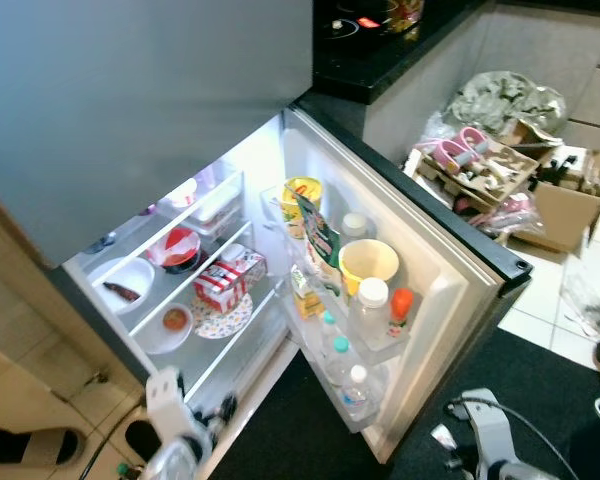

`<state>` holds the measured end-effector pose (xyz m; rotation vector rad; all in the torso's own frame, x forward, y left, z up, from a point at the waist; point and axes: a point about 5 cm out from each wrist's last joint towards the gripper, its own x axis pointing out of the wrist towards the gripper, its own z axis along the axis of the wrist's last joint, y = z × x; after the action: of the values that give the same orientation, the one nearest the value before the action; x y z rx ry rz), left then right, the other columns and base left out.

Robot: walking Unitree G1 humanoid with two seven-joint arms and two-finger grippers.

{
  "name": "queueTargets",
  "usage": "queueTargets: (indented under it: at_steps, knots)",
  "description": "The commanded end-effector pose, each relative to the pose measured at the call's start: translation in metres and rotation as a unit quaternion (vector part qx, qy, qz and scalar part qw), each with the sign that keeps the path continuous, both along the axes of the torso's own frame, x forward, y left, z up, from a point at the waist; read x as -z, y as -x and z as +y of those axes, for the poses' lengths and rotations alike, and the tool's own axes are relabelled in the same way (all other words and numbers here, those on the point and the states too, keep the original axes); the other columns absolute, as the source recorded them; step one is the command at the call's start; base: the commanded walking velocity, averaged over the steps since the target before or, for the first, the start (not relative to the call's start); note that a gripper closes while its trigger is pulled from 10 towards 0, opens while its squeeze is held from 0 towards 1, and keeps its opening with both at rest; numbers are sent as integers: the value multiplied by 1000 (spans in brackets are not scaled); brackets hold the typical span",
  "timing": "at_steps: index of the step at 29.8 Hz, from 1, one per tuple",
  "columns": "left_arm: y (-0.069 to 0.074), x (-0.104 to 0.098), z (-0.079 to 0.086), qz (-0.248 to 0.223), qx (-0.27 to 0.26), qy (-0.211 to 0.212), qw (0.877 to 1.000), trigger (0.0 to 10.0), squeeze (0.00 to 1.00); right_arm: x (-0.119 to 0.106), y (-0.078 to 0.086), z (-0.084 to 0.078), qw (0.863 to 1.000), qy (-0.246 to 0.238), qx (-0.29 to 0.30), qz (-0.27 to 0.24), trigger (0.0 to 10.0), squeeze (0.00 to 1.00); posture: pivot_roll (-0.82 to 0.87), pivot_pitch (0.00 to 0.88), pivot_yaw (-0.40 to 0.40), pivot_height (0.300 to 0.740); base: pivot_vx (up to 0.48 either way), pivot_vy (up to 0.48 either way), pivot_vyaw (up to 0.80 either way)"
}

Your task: Restocking fridge

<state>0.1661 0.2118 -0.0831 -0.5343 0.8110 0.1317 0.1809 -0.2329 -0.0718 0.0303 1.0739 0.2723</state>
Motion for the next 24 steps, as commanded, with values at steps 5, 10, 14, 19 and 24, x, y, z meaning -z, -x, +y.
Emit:
queueTargets:
  at_steps: [5, 10, 14, 19, 24]
  knots:
    - [32, 11, 12, 65, 0, -32, 997, 10000, 0, -20, -30, 3, 996, -58, -27, -56, 10000, 0, -39, 0, 0, 740, 0, 0, 0]
    - [48, 17, 14, 94, 2, -39, 995, 10000, 0, -32, -45, 9, 990, -105, -54, -80, 10000, 0, -35, 0, 3, 740, 0, 0, 0]
    - [54, 18, 13, 104, 2, -39, 994, 10000, 0, -41, -58, 9, 986, -114, -56, -107, 10000, 0, -25, 0, -1, 740, 0, 0, 0]
    - [52, 18, 11, 101, 4, -36, 994, 10000, 0, -50, -70, 8, 983, -114, -32, -140, 10000, 0, -21, 0, -4, 740, 0, 0, 0]
    - [47, 18, 7, 97, 7, -33, 995, 10000, 0, -66, -86, -12, 978, -69, 39, -195, 10000, 0, -20, 0, -10, 740, 0, 0, 0]
